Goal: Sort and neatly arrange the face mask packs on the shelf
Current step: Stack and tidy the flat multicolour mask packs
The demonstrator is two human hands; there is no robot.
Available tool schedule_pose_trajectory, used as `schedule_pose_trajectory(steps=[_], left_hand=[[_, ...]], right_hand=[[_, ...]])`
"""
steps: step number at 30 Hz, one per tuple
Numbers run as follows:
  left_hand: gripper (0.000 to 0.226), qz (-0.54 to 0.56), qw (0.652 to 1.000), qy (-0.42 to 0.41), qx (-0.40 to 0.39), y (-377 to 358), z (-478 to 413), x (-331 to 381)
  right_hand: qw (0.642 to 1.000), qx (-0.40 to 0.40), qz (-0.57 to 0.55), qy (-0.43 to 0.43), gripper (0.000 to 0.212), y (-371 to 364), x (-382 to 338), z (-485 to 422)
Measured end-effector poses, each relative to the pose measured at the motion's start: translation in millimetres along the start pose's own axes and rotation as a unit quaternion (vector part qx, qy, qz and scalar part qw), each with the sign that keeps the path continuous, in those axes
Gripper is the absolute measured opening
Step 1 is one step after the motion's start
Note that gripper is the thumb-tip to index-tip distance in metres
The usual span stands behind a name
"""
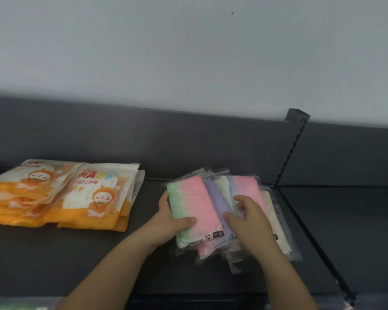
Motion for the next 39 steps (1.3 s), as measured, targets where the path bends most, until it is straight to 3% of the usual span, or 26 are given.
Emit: schedule_pose_trajectory(steps=[7,15,19,23,27,32,36,39], left_hand=[[0.129,0.001,0.998,0.022,0.054,7,-1,-12],[0.11,0.102,0.991,-0.041,0.079,8,11,-14],[0.11,0.156,0.985,-0.062,0.036,0,15,-11],[0.093,0.23,0.969,-0.083,0.03,7,17,-7],[0.083,0.152,0.973,-0.154,0.082,22,30,12],[0.092,0.039,0.957,-0.235,0.163,32,44,36],[0.095,0.0,0.964,-0.216,0.151,29,44,28],[0.09,-0.034,0.97,-0.187,0.152,27,43,20]], right_hand=[[0.999,-0.013,-0.029,0.005,0.04,-1,3,-1],[0.97,0.076,-0.214,0.089,0.054,10,3,15],[0.952,0.041,-0.263,0.155,0.061,0,-12,25],[0.939,-0.03,-0.295,0.173,0.058,-20,-22,34],[0.948,-0.125,-0.247,0.158,0.044,-23,-34,40],[0.967,-0.16,-0.149,0.133,0.072,-32,-46,33],[0.971,-0.152,-0.153,0.106,0.092,-56,-36,37],[0.979,-0.141,-0.125,0.07,0.086,-71,-25,40]])
Point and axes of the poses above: each hand's wrist, its own z-axis away from the middle knuckle, its own y-axis out of the back of the hand, x = y × z, the point moved 5 cm from there along -z, towards the middle knuckle, and after that the axes turned 9 degrees about -z, right-handed, at the moved point
